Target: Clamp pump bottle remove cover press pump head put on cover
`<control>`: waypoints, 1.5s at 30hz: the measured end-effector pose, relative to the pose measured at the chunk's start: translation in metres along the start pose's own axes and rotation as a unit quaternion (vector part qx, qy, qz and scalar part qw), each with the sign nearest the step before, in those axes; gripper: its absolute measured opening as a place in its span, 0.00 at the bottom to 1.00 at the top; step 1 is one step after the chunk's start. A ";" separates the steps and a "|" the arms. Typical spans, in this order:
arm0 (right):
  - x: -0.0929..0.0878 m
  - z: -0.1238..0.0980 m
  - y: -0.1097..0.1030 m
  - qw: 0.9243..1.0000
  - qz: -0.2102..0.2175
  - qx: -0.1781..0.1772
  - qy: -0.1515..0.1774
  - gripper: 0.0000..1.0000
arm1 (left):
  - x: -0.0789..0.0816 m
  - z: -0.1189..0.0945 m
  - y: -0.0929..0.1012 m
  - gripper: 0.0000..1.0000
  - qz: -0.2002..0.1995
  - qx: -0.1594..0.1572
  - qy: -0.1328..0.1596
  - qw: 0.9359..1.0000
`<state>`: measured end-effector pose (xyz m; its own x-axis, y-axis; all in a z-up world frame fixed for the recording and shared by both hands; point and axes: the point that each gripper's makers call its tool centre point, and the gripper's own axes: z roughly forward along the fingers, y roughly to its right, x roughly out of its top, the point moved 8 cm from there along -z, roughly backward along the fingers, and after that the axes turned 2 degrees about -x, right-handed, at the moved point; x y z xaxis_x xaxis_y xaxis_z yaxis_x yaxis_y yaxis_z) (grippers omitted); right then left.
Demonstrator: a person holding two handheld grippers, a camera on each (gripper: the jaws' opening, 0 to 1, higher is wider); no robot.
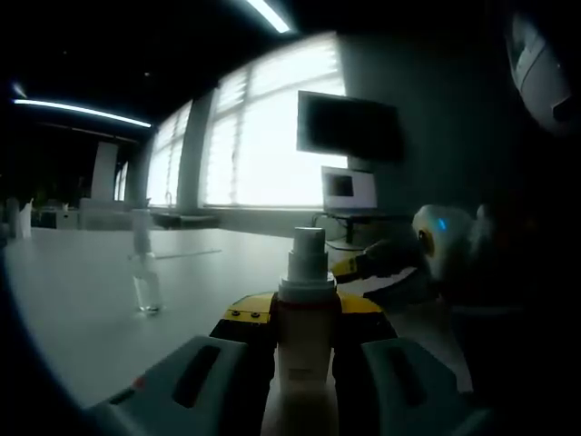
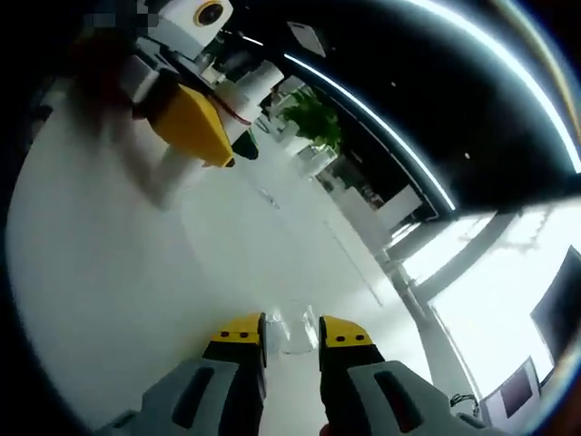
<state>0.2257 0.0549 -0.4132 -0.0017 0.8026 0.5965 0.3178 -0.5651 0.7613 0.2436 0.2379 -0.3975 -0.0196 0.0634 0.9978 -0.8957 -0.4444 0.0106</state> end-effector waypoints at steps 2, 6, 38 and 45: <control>0.000 0.000 0.000 1.000 0.002 0.000 0.001 0.18 | 0.000 0.000 0.000 0.14 0.000 0.000 0.000 1.000; 0.001 -0.001 0.000 1.000 0.011 0.001 0.004 0.18 | 0.000 0.000 0.000 0.14 0.000 0.000 0.000 1.000; -0.016 -0.001 0.019 0.895 0.445 -0.036 0.004 0.22 | 0.001 0.000 0.000 0.14 0.000 -0.001 0.000 1.000; -0.011 0.006 0.008 0.902 0.430 -0.038 -0.015 0.22 | 0.001 0.000 0.000 0.14 0.000 -0.001 0.000 1.000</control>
<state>0.2339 0.0427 -0.4152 0.2407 0.0658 0.9684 0.1233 -0.9917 0.0368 0.2432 0.2380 -0.3969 -0.0191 0.0638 0.9978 -0.8971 -0.4418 0.0110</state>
